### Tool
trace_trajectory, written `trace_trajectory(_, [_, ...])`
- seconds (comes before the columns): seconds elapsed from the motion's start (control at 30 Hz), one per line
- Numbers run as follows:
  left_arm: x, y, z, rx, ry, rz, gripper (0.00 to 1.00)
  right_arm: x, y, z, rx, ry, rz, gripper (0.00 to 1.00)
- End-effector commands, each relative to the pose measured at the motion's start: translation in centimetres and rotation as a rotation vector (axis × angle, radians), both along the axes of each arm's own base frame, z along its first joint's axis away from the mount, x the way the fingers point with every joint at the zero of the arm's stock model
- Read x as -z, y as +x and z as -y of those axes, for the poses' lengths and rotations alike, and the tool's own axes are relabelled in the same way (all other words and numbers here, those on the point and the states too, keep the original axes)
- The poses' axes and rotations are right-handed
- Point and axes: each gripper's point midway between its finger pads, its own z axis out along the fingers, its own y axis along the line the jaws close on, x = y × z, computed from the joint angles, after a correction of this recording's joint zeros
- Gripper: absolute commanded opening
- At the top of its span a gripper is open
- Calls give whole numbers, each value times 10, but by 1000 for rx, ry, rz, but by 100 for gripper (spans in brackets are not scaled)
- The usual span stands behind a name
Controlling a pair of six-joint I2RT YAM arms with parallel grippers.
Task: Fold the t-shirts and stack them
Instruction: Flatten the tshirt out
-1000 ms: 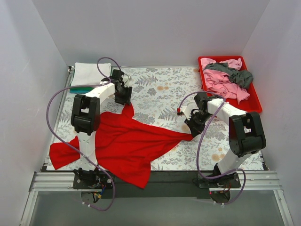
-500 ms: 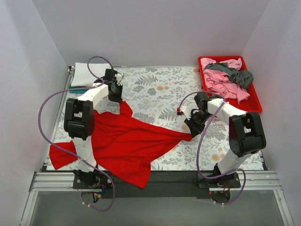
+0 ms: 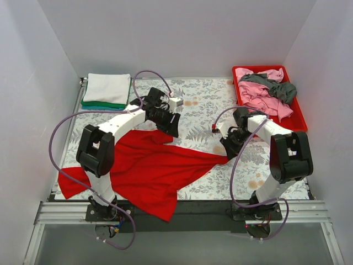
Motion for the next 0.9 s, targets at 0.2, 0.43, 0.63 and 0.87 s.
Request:
trace_trajectory(0.2, [12, 17, -123, -55, 165, 50, 53, -10, -6, 5, -14, 1, 18, 1])
trace_trajectory(0.43, [62, -37, -183, -9, 354, -6, 42, -9, -15, 8, -16, 1, -1, 1])
trace_trajectory(0.63, [51, -90, -176, 208, 265, -34, 2, -12, -15, 10, -20, -8, 10, 1])
trace_trajectory(0.87, [0, -9, -154, 23, 127, 93, 29, -11, -15, 8, -21, 3, -6, 1])
